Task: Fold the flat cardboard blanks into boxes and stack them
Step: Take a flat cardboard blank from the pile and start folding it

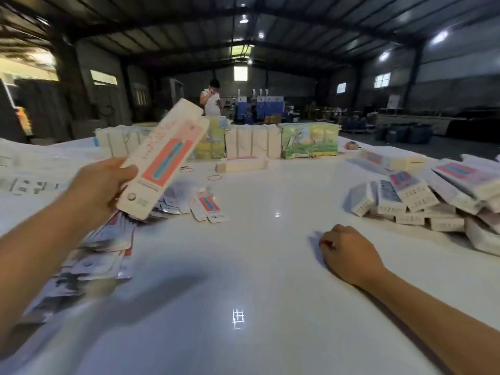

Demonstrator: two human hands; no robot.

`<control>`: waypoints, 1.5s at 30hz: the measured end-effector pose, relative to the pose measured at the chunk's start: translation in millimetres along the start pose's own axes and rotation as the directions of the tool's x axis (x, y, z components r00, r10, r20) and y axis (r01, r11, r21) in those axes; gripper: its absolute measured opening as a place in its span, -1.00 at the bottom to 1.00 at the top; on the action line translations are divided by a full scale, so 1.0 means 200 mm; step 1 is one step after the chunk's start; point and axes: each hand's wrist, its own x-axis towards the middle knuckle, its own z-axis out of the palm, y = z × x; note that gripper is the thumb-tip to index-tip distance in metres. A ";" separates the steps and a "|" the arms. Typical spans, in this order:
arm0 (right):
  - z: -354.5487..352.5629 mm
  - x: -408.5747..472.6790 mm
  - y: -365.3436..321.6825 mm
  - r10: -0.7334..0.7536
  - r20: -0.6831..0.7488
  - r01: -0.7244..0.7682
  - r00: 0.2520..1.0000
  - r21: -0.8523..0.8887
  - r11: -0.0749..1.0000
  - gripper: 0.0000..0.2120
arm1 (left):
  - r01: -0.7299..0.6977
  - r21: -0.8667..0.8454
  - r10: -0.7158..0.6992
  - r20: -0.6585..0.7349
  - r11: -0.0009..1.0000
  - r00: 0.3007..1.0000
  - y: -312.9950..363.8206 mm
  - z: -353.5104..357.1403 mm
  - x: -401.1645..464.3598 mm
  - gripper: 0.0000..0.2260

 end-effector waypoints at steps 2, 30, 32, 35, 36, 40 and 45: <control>0.00 0.00 0.01 0.000 0.017 0.000 1.000 0.034 0.999 -0.75 | 0.130 0.007 -0.127 0.262 0.992 0.957 -0.12 0.28 -0.16 -0.82; -0.09 0.01 0.03 0.075 0.318 -0.325 0.945 0.938 0.120 -0.88 | -0.606 0.748 0.229 0.561 0.270 0.795 -0.42 0.61 -0.52 -0.44; -0.09 0.00 0.01 0.025 0.311 -0.311 0.950 0.942 0.129 -0.86 | -0.695 0.701 0.241 0.655 0.162 0.716 -0.38 0.66 -0.59 -0.23; -0.09 -0.02 -0.01 -0.031 0.317 -0.311 0.948 0.942 0.130 -0.85 | -0.726 0.684 0.224 0.697 0.076 0.681 -0.39 0.72 -0.64 -0.15; -0.09 -0.02 -0.02 -0.037 0.321 -0.314 0.946 0.941 0.125 -0.85 | -0.736 0.674 0.247 0.703 0.065 0.666 -0.40 0.72 -0.64 -0.16; -0.09 -0.02 -0.02 -0.022 0.325 -0.321 0.946 0.941 0.103 -0.85 | -0.740 0.668 0.324 0.685 0.079 0.652 -0.41 0.73 -0.62 -0.18; -0.06 0.00 -0.01 0.296 0.164 -0.240 0.941 0.940 0.241 -0.86 | -0.647 0.753 0.342 0.580 0.120 0.739 -0.43 0.71 -0.57 -0.21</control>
